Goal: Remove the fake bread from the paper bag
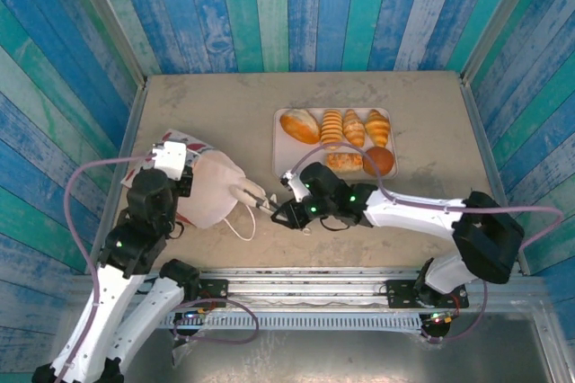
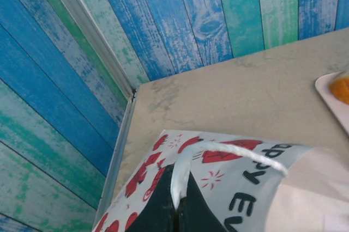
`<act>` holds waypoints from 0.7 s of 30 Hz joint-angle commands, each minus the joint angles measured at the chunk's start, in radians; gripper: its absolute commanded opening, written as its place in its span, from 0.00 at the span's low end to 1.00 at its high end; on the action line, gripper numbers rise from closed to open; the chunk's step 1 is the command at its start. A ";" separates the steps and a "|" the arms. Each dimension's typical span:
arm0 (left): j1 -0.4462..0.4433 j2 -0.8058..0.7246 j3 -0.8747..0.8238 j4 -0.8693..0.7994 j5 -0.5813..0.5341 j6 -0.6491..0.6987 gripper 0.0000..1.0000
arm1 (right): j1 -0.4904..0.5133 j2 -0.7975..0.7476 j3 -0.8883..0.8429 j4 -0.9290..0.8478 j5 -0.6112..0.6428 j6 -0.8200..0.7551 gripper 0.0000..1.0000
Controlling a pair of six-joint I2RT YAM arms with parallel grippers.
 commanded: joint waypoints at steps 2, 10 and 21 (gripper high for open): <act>0.001 -0.015 -0.079 0.118 0.089 0.071 0.00 | -0.002 -0.132 -0.026 0.052 0.044 -0.044 0.41; -0.023 0.149 -0.045 0.235 0.243 0.038 0.00 | -0.001 -0.068 0.037 0.047 -0.060 -0.050 0.41; -0.028 0.182 -0.011 0.196 0.323 -0.089 0.00 | 0.040 0.215 0.239 -0.024 0.014 -0.199 0.43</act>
